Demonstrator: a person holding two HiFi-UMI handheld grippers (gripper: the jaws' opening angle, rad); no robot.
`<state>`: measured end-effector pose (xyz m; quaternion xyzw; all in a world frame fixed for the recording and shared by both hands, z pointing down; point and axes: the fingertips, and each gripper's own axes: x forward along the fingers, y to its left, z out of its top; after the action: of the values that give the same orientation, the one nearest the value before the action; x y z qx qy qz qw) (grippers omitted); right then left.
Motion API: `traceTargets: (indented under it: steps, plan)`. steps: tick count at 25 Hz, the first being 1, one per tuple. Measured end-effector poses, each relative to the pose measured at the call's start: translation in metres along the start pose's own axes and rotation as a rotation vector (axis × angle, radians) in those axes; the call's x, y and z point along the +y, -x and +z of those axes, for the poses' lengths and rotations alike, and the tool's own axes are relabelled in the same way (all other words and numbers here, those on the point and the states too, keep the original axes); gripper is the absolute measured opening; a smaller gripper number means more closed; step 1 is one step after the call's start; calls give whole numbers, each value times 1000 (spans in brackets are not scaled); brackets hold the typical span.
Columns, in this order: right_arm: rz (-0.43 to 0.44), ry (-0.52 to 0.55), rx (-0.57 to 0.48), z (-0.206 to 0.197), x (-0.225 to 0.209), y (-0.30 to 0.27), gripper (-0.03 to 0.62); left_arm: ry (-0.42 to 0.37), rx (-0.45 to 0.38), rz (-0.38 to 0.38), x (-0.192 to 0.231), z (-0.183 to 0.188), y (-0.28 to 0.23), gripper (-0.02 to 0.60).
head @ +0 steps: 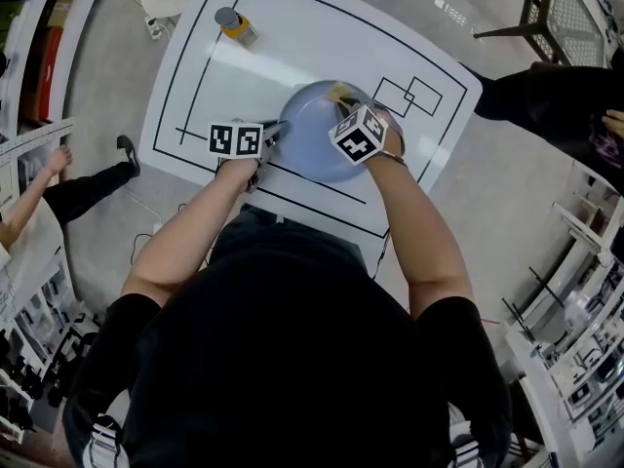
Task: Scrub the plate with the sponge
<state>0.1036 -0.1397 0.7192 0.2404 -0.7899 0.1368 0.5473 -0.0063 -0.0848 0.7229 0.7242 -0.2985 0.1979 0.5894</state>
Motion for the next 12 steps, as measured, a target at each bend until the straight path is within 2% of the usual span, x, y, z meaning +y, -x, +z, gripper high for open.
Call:
traceTargets:
  steps: [12]
  plan:
    - [4, -19, 187, -60, 15, 22, 26, 28, -37, 41, 4, 7, 0, 31]
